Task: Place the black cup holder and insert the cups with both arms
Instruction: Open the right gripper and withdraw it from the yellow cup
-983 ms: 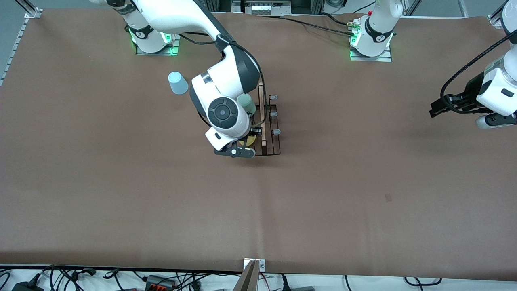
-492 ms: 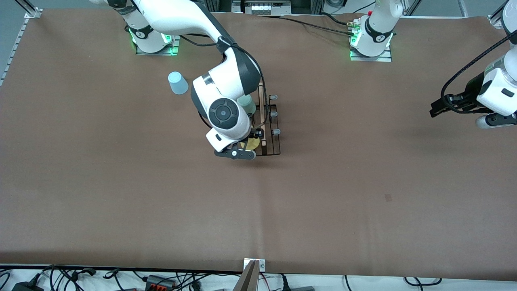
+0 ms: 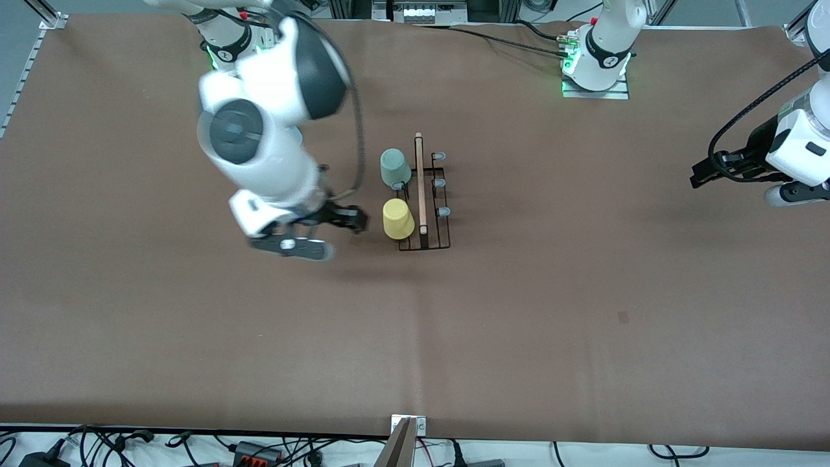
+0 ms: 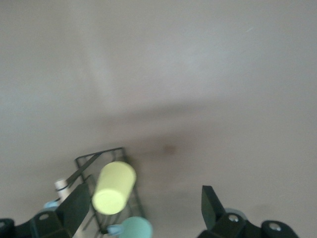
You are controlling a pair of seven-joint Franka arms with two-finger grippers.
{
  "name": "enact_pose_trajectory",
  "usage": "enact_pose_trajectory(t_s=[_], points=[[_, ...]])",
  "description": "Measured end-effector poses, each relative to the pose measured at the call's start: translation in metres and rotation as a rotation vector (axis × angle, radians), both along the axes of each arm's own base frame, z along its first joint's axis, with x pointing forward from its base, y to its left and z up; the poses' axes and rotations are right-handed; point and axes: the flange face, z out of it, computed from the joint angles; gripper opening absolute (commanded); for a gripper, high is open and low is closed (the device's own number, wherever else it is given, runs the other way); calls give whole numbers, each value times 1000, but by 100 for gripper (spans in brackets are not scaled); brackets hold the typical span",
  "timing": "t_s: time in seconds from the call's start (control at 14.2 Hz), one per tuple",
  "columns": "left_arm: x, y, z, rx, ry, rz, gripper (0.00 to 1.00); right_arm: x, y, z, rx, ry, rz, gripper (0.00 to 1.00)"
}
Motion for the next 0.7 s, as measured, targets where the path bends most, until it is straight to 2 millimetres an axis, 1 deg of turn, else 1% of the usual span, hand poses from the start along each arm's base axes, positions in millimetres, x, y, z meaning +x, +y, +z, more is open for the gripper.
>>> enact_pose_trajectory(t_s=[0.14, 0.21, 0.28, 0.35, 0.49, 0.7], points=[[0, 0, 0, 0, 0, 0, 100, 16, -52, 10, -43, -5, 18, 100], [0, 0, 0, 0, 0, 0, 100, 22, -74, 14, -59, -8, 30, 100], [0, 0, 0, 0, 0, 0, 100, 27, -92, 18, -71, -12, 34, 100], [0, 0, 0, 0, 0, 0, 100, 31, -107, 21, -80, -17, 32, 100], [0, 0, 0, 0, 0, 0, 100, 35, -127, 28, -83, -24, 25, 100], [0, 0, 0, 0, 0, 0, 100, 38, -147, 36, -76, -35, 27, 100]])
